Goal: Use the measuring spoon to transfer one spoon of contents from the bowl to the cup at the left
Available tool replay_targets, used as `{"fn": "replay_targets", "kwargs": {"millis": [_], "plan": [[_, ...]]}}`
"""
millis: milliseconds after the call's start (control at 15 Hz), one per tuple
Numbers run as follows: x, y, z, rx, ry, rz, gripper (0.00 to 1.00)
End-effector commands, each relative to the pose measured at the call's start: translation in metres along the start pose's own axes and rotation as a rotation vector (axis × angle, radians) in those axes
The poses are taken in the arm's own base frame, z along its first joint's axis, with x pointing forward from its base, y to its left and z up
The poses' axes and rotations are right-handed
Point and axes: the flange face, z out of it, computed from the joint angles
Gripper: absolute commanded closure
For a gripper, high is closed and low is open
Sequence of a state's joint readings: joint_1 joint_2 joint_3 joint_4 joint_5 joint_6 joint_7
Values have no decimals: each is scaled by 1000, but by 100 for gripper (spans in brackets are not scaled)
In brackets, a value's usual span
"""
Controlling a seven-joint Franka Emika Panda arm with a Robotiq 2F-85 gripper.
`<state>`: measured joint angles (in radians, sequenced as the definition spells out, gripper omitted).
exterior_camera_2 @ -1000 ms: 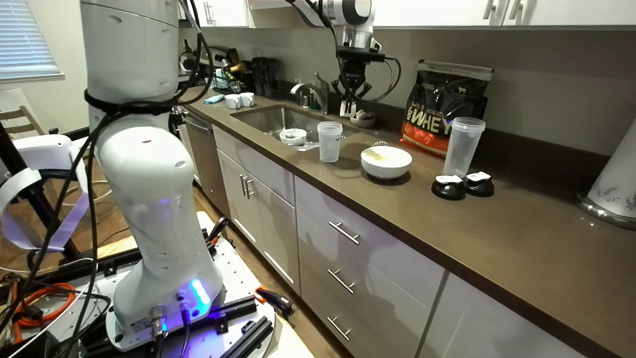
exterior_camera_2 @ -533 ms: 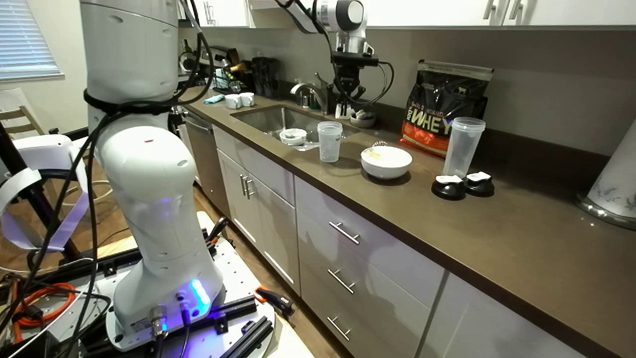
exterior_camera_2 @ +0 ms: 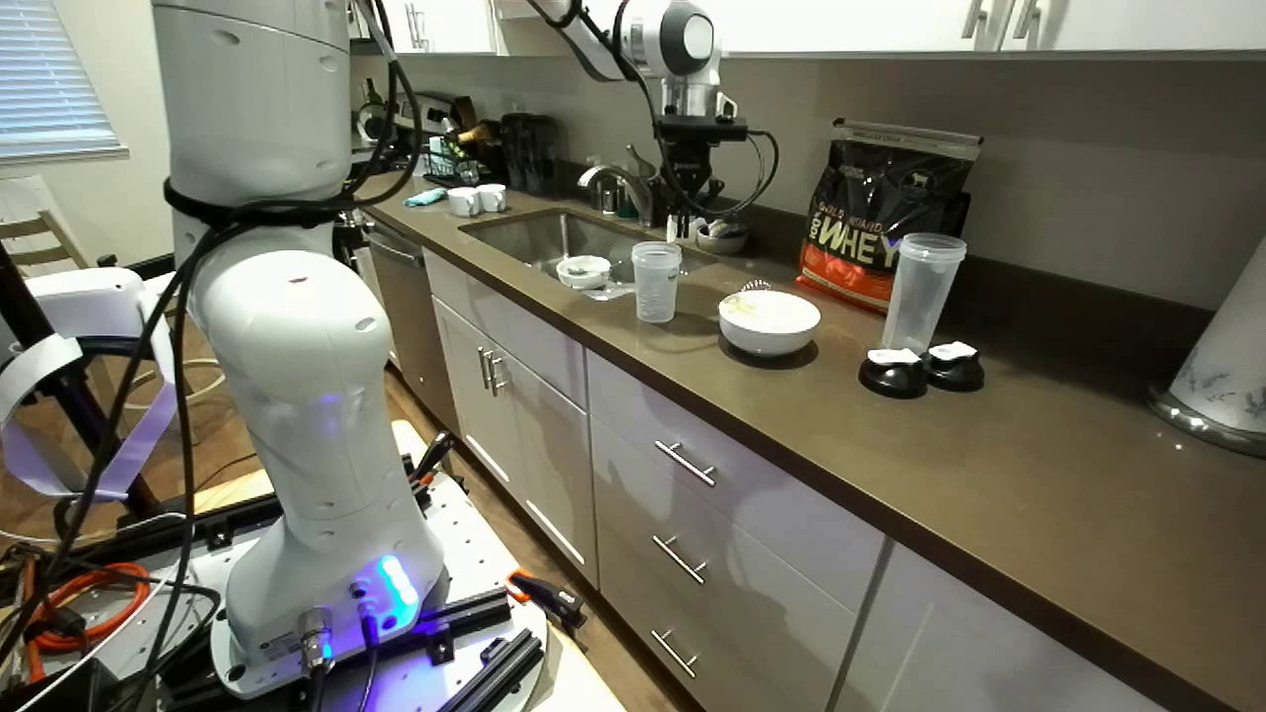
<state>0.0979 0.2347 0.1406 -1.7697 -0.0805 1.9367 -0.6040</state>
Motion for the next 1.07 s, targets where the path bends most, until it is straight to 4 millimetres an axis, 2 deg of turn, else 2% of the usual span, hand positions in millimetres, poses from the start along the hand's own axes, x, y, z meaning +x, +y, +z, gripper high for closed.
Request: {"fn": "replay_targets", "kwargs": {"millis": [0,1000], "plan": [[-9,-12,-1,-66,4,-5,99],[-10,-32,6,-181,63,-14,99]]}}
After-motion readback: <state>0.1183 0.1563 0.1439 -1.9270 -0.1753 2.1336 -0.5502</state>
